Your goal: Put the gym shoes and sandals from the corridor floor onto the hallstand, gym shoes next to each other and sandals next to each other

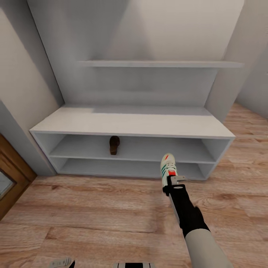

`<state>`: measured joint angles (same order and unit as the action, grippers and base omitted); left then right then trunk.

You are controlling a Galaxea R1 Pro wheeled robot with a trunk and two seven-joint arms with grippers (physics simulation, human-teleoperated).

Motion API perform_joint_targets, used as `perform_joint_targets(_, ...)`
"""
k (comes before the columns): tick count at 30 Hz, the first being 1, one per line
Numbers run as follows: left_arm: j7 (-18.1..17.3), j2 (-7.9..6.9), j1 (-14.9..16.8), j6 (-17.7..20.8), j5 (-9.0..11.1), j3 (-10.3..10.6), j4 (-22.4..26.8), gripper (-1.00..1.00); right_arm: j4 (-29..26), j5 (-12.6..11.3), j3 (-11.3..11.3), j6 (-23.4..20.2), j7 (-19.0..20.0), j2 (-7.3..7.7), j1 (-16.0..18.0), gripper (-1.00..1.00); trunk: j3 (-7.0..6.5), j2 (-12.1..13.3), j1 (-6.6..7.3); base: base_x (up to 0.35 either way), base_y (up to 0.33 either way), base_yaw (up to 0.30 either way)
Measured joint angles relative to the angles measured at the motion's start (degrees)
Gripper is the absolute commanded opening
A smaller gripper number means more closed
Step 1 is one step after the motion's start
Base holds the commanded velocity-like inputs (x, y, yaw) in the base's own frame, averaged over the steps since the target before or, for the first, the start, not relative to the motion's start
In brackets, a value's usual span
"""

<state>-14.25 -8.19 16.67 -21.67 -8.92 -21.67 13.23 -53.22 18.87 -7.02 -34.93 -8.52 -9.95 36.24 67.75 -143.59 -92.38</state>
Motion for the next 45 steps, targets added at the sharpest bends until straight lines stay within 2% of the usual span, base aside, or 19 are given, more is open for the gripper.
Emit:
perform_joint_targets(24,0.00,-0.09,-0.03,-0.07,0.06,-0.07,0.00,1.00,0.01,-0.06,0.00,0.00,0.00,0.00,-0.01,-1.00,-2.37,0.02,0.02,0.000,0.000,0.000)
perform_joint_targets(27,0.00,-0.09,-0.05,-0.08,0.06,-0.07,0.00,1.00,0.00,0.00,0.00,0.00,0.00,0.00,0.02,-1.00,-3.30,0.05,0.10,0.000,0.000,0.000)
perform_joint_targets(45,0.00,-0.12,-0.10,-0.09,0.09,-0.07,0.00,1.00,0.51,-0.08,-0.02,0.08,0.00,0.00,-0.03,-1.00,-4.64,0.06,0.10,0.007,0.000,0.000)
